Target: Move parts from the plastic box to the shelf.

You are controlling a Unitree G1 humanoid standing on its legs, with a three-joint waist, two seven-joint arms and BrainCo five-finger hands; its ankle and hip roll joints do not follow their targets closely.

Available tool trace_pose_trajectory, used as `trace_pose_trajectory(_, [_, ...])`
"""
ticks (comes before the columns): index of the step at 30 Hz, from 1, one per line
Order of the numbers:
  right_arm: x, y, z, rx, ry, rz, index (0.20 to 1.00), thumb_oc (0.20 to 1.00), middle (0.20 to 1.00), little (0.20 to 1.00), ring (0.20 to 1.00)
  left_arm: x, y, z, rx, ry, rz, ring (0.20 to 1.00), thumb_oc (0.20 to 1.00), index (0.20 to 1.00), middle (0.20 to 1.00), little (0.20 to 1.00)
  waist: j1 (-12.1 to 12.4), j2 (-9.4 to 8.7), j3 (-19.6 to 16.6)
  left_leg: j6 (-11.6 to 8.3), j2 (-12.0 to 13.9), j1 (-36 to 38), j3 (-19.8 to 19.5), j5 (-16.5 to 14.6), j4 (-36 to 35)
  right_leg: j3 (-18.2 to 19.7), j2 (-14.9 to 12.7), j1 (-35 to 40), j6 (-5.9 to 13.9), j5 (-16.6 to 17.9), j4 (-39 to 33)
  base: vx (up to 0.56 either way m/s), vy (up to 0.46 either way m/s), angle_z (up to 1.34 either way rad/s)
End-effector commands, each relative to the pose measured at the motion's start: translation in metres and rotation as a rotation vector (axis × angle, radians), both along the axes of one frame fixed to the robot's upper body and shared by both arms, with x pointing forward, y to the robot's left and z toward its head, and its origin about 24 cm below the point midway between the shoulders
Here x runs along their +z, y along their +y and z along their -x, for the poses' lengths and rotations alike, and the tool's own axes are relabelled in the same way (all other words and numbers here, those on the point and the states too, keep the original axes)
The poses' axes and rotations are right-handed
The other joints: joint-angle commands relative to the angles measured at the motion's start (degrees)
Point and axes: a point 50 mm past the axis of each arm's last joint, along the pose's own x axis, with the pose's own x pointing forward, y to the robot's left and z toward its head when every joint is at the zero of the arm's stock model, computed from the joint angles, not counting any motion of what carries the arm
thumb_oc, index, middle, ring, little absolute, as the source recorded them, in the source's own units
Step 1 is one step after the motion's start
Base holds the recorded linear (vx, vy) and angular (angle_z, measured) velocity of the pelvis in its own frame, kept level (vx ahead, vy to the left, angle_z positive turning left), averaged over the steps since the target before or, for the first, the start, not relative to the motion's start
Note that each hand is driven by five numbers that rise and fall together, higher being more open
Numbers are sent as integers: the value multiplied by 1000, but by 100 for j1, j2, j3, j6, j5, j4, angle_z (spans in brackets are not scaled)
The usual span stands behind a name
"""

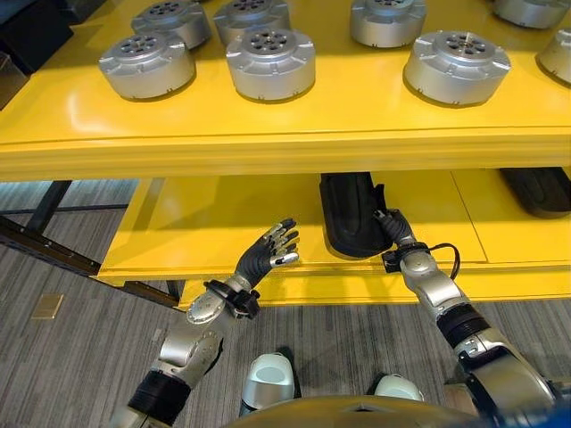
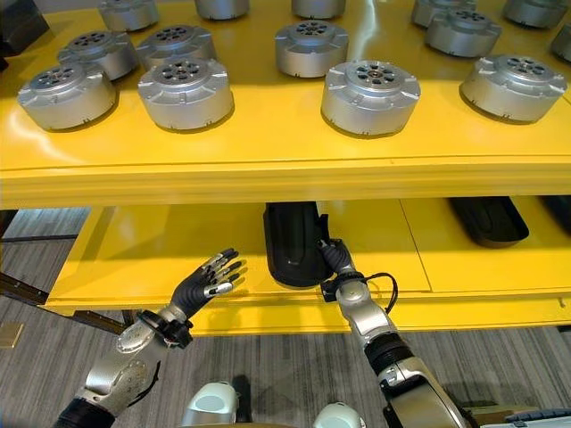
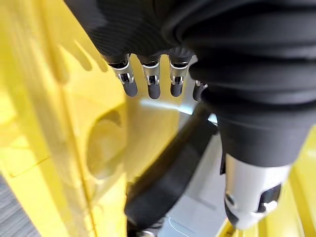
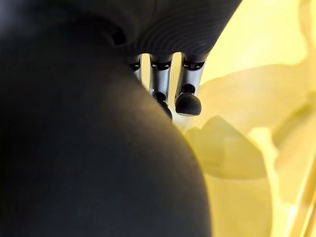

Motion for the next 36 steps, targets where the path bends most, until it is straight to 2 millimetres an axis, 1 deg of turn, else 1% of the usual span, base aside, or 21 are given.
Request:
trace_pose_trajectory(1, [24,-31,-11,-147,-120,5,200,200,200,200,200,20,-19,1,-117,-89,69,1000,1000,1000,1000,1000,16,90,-247,43,-36,198,-764,311,-473,874,502,-179,40,-310,472,-17,-36,80])
trace_pose_trajectory(2, [22,-37,-9,-178,-116,10,200,200,200,200,200,20,-21,2,-145,-88,66,1000,1000,1000,1000,1000,-13,76,-269,80,-74,170,-892,319,-505,1098,562,-221,66,-284,457,-15,-60,114])
trace_pose_trajectory(3, [21,-43,-8,-197,-112,13,200,200,200,200,200,20,-21,2,-160,-90,60,1000,1000,1000,1000,1000,-26,51,-266,97,-105,166,-968,311,-523,1244,606,-232,94,-255,408,-9,-85,115])
trace_pose_trajectory(4, [22,-48,-8,-204,-109,15,200,200,200,200,200,20,-21,2,-162,-92,56,1000,1000,1000,1000,1000,-24,6,-251,78,-121,179,-980,302,-531,1255,644,-197,108,-163,214,-6,-81,94])
trace_pose_trajectory(6, [23,-51,-8,-204,-110,19,200,200,200,200,200,22,-20,2,-158,-94,54,1000,1000,1000,1000,1000,-15,-26,-233,45,-119,187,-963,281,-526,1208,657,-134,112,-78,2,-31,-90,38])
trace_pose_trajectory(7, [29,-53,-10,-203,-116,41,200,200,200,200,200,25,-19,0,-142,-95,76,1000,1000,1000,1000,1000,-10,-53,-186,-1,-67,176,-908,315,-552,1214,650,-155,166,83,-212,-103,-99,-17])
trace_pose_trajectory(8, [33,-54,-12,-200,-127,55,200,200,200,200,200,27,-20,-2,-139,-96,95,1000,1000,1000,1000,1000,-10,-54,-156,-32,-29,120,-875,338,-545,1209,648,-199,174,108,-243,-187,-87,-27])
trace_pose_trajectory(9, [41,-54,-16,-195,-148,71,200,200,200,200,200,32,-21,-6,-136,-113,102,1000,1000,1000,1000,1000,11,-59,-88,-65,12,5,-825,343,-499,1144,606,-274,192,134,-251,-316,-43,-27])
trace_pose_trajectory(10, [56,-56,-26,-196,-188,85,200,200,200,200,200,40,-22,-13,-136,-154,98,1000,1000,1000,1000,1000,58,-66,62,-102,63,-204,-760,331,-384,1048,549,-429,212,168,-221,-370,-49,-11])
trace_pose_trajectory(11, [66,-59,-32,-197,-212,92,200,200,200,200,200,45,-23,-18,-135,-176,98,1000,1000,1000,1000,1000,81,-66,164,-124,89,-317,-729,319,-312,996,531,-523,218,179,-194,-418,-62,-18])
trace_pose_trajectory(13, [96,-69,-47,-203,-273,122,200,200,200,200,200,58,-24,-29,-127,-231,100,1000,1000,1000,1000,1000,135,-70,439,-177,154,-584,-671,288,-133,855,515,-745,210,176,-96,-405,-88,-23])
trace_pose_trajectory(14, [121,-79,-57,-207,-332,205,200,200,200,200,200,69,-25,-37,-125,-275,100,1000,1000,1000,1000,1000,193,-89,662,-208,212,-839,-669,273,76,760,525,-968,173,157,86,-373,-112,-23])
trace_pose_trajectory(16, [141,-86,-64,-214,-366,234,200,200,200,200,200,77,-26,-42,-127,-310,100,1000,1000,1000,1000,1000,246,-111,844,-220,251,-1071,-704,240,293,715,549,-1175,128,88,318,-252,-110,-23])
trace_pose_trajectory(18, [154,-89,-68,-219,-391,254,200,200,200,200,200,83,-26,-45,-120,-325,110,1000,1000,1000,1000,1000,292,-143,969,-222,270,-1292,-756,220,492,674,566,-1355,74,35,522,-143,-102,-13])
trace_pose_trajectory(21, [167,-92,-72,-234,-416,255,200,200,200,200,200,89,-26,-49,-109,-342,113,1000,1000,1000,1000,1000,339,-199,1117,-211,282,-1574,-829,184,735,620,572,-1604,27,-25,794,-111,-88,-1])
trace_pose_trajectory(24, [176,-94,-74,-240,-431,272,200,200,200,200,200,93,-29,-51,-135,-362,92,1000,1000,1000,1000,1000,376,-238,1251,-195,295,-1799,-885,157,922,597,558,-1812,6,-64,1017,-87,-68,3])
trace_pose_trajectory(27, [182,-94,-76,-234,-435,295,200,200,200,200,200,95,-31,-52,-145,-372,78,1000,1000,1000,1000,1000,396,-253,1320,-189,310,-1911,-900,145,1019,589,556,-1921,-8,-94,1144,-50,-46,3])
trace_pose_trajectory(33, [191,-93,-80,-249,-450,337,200,200,200,200,200,97,-31,-55,-149,-371,67,1000,1000,1000,1000,1000,446,-290,1335,-160,331,-2307,-983,103,1280,572,574,-2293,-30,-147,1441,-14,-48,-4])
trace_pose_trajectory(36, [202,-91,-82,-246,-470,370,200,200,200,200,200,99,-30,-55,-155,-373,55,1000,1000,1000,1000,1000,481,-315,1335,-125,307,-2524,-1028,42,1444,588,587,-2514,-30,-189,1633,-11,-26,1])
